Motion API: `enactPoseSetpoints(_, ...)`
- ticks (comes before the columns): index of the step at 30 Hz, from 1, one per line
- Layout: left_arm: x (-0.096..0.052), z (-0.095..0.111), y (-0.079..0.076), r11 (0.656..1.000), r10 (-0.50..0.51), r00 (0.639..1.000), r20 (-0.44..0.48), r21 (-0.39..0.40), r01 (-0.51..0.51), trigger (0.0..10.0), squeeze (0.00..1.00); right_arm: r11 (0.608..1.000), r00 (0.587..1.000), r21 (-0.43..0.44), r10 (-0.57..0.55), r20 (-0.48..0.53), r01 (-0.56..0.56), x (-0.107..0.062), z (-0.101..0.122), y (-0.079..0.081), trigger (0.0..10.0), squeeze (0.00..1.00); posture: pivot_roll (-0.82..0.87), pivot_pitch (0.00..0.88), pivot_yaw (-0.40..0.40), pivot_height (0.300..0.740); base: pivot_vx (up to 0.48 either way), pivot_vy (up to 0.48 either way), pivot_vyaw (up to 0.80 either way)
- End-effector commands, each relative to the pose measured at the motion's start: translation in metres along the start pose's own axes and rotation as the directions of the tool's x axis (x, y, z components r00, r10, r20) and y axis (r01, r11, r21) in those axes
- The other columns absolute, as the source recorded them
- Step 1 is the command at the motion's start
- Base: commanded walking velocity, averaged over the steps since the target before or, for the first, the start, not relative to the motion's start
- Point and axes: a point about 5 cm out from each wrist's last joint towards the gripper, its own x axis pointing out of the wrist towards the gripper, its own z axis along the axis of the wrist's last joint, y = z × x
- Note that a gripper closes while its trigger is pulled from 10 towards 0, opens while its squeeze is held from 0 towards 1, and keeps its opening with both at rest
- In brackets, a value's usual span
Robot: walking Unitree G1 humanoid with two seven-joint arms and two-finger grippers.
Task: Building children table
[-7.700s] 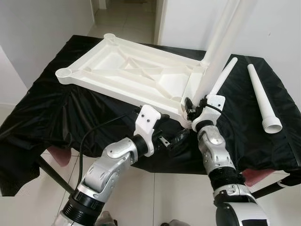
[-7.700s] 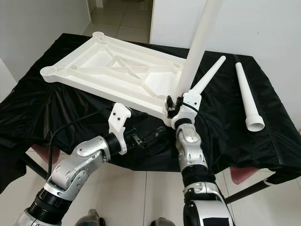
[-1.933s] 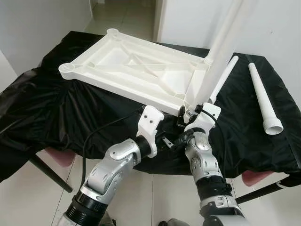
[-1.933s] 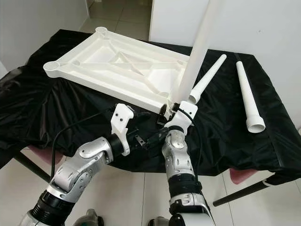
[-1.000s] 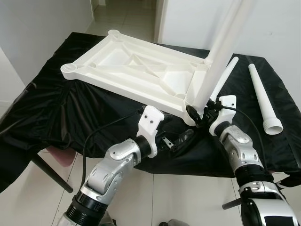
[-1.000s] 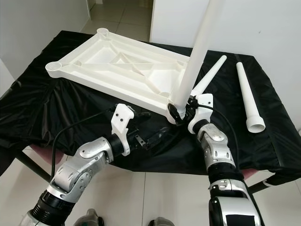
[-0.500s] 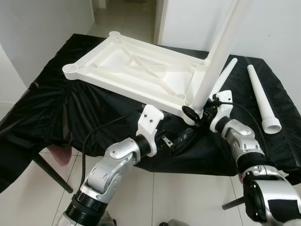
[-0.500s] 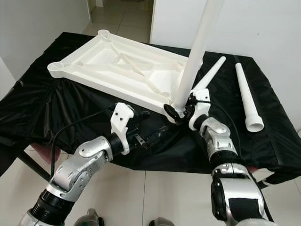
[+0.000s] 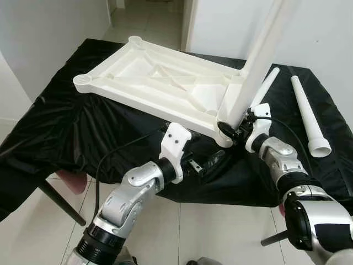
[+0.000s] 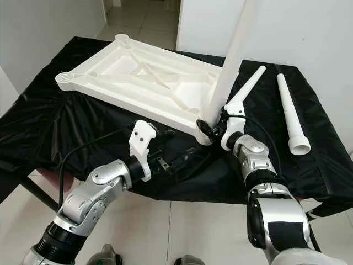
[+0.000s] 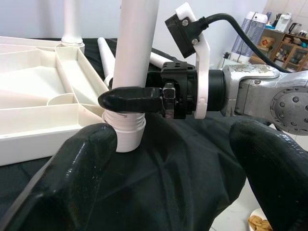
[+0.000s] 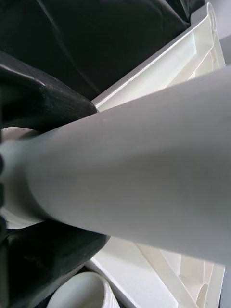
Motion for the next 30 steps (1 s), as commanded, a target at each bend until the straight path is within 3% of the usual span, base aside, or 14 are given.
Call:
enactPoseSetpoints(1,-0.001,0.000,-0.002,1.000,-0.031,1.000,-0.003,-0.003,0.031,10.0,0.00,0.999,0.998,0.022,0.034,-0.043,-0.033,-0.002,-0.011,0.004,0.0,0.00,0.07,0.022,-0.040,0.740,0.000,0.000,0.00)
enactPoseSetpoints(5,0.000,0.001,-0.003,0.999,-0.037,0.999,0.000,-0.005,0.037,10.0,0.00,0.999,0.998,0.015,0.045,-0.047,-0.045,-0.003,-0.013,0.005,0.0,0.00,0.06,0.021,-0.042,0.740,0.000,0.000,0.00)
enactPoseSetpoints(6,0.001,0.001,-0.003,0.999,-0.038,0.999,0.000,-0.005,0.038,10.0,0.00,0.999,0.998,0.015,0.044,-0.046,-0.043,-0.003,-0.013,0.005,10.0,0.00,0.06,0.022,-0.042,0.740,0.000,0.000,0.00)
enactPoseSetpoints(13,0.001,0.001,-0.003,0.999,-0.038,0.999,0.003,-0.005,0.038,10.0,0.00,0.997,0.999,0.063,0.037,-0.024,-0.036,-0.002,-0.014,0.008,10.0,0.00,0.06,0.019,-0.046,0.740,0.000,0.000,0.00)
enactPoseSetpoints(16,0.002,0.001,-0.003,0.999,-0.038,0.999,0.004,-0.005,0.038,10.0,0.00,0.995,0.999,0.096,-0.038,-0.024,0.040,0.002,-0.015,0.010,10.0,0.00,0.06,0.017,-0.049,0.740,0.000,0.000,0.00)
enactPoseSetpoints(21,0.002,0.001,-0.003,0.999,-0.037,0.999,0.006,-0.005,0.037,10.0,0.00,0.991,0.999,0.124,-0.043,0.006,0.041,0.006,-0.012,0.015,10.0,0.00,0.06,0.017,-0.050,0.740,0.000,0.000,0.00)
enactPoseSetpoints(25,0.003,0.001,-0.003,0.999,-0.036,0.999,0.007,-0.005,0.036,10.0,0.00,0.988,0.996,0.139,-0.072,0.061,0.062,0.013,-0.005,0.030,10.0,0.00,0.06,0.017,-0.057,0.740,0.000,0.000,0.00)
enactPoseSetpoints(30,0.003,0.001,-0.003,0.999,-0.035,0.999,0.008,-0.006,0.035,10.0,0.00,0.983,0.990,0.149,-0.118,0.082,0.105,0.015,-0.003,0.038,10.0,0.00,0.06,0.016,-0.058,0.740,0.000,0.000,0.00)
